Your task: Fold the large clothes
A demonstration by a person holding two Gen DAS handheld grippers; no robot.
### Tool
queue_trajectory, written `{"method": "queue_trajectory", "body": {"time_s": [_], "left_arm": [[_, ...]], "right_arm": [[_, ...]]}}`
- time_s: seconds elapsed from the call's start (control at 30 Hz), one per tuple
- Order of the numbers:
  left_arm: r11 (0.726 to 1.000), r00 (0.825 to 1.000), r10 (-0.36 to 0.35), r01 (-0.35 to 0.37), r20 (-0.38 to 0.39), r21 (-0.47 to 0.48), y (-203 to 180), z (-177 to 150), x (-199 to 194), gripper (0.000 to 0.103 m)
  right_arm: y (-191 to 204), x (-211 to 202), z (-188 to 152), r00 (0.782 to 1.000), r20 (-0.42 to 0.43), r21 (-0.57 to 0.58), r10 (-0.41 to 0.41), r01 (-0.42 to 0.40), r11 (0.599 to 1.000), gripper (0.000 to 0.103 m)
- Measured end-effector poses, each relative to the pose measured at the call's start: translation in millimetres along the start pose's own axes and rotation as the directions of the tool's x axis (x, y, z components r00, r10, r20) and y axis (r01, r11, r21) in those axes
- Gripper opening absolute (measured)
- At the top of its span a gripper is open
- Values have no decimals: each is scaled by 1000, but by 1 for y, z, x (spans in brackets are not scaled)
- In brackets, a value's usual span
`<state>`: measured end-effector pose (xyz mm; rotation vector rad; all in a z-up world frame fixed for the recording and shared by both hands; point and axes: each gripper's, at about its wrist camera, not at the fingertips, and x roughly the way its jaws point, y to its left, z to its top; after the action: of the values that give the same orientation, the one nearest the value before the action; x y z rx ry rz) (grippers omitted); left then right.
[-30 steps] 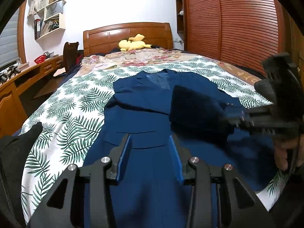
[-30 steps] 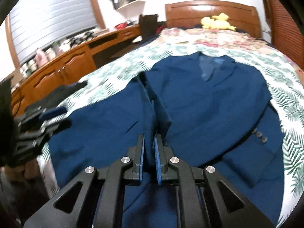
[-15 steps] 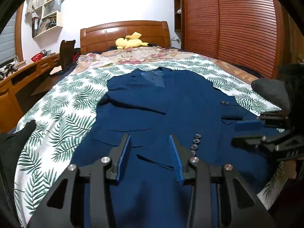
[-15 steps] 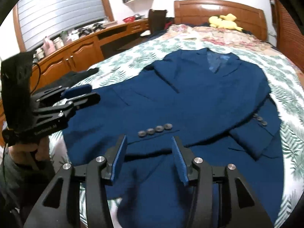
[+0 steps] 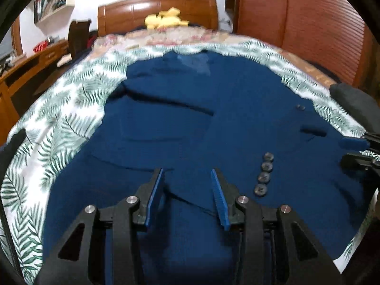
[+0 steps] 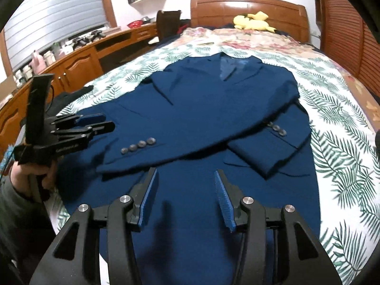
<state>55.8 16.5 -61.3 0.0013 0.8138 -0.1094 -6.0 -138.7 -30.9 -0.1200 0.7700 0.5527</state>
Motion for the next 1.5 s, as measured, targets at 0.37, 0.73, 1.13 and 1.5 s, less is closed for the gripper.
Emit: {"method": "queue_trajectory", "body": {"time_s": [0.37,0.73,1.13,1.5], "left_arm": [[998,997,-35,32,-64,-54,6,-2,12,35],[999,1000,-22,23,-20,45,-11,1,3,0],[998,999,33,-34,15,52,-1,9,-7,10],[999,995,53,-51,-81,18,8,0,16,24]], "right_arm": [[-22,-10,-17,999,-21,28,-44,45,999,49],[-28,-12,-24,998,-28,39,-51,52,998,49],[-26,-13,-28,998,-31,28,-50,51,998,49],[-20,-8,-26,998,-43,8,-51,52,999,49]]}}
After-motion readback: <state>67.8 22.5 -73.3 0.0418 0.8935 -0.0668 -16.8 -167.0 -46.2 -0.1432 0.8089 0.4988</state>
